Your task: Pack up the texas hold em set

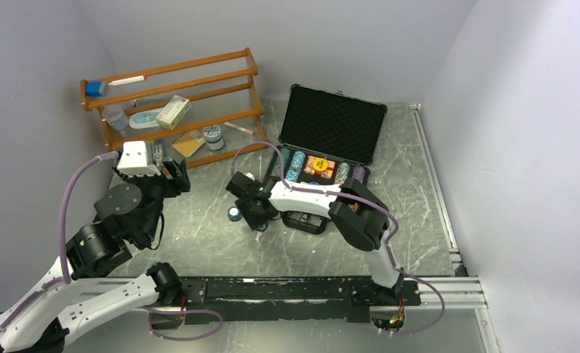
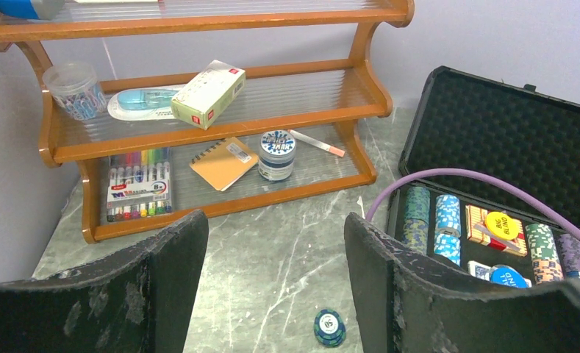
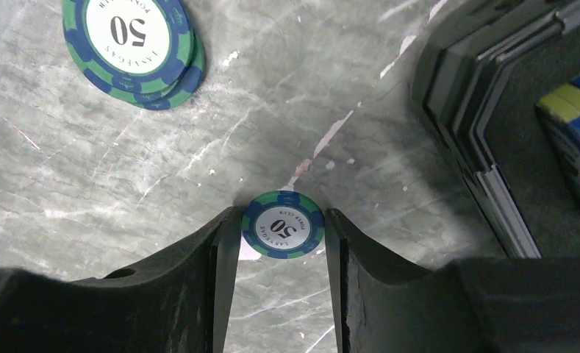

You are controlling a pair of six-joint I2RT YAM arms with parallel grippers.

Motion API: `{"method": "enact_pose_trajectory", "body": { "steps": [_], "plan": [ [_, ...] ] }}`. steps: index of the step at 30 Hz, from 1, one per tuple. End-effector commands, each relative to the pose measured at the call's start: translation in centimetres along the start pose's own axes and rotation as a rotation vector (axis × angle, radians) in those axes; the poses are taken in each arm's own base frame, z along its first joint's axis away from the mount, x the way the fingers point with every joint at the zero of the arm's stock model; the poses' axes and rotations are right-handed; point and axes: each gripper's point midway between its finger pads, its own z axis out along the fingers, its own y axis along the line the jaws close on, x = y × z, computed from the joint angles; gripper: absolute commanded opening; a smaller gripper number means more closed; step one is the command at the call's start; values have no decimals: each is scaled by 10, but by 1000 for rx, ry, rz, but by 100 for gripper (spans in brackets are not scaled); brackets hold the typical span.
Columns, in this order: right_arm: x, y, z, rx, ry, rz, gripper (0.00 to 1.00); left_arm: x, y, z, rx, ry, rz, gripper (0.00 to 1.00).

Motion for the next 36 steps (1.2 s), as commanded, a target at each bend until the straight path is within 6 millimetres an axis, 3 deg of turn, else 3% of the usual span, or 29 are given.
{"method": "enact_pose_trajectory", "body": {
  "steps": [1, 10, 24, 30, 36],
  "plan": [
    [62, -15, 16, 56, 200, -13, 47, 0, 2, 1, -11, -6, -5, 72],
    [52, -18, 21, 92, 168, -5, 42, 0, 2, 1, -13, -2, -7, 72],
    [-26, 0, -20, 54, -67, 63, 45, -1, 2, 0, -12, -7, -9, 72],
    [-59, 11, -26, 29, -149, 80, 46, -2, 3, 0, -13, -11, -11, 72],
    [-80, 25, -17, -2, -179, 68, 46, -3, 3, 0, -13, -12, -11, 72]
  ]
}}
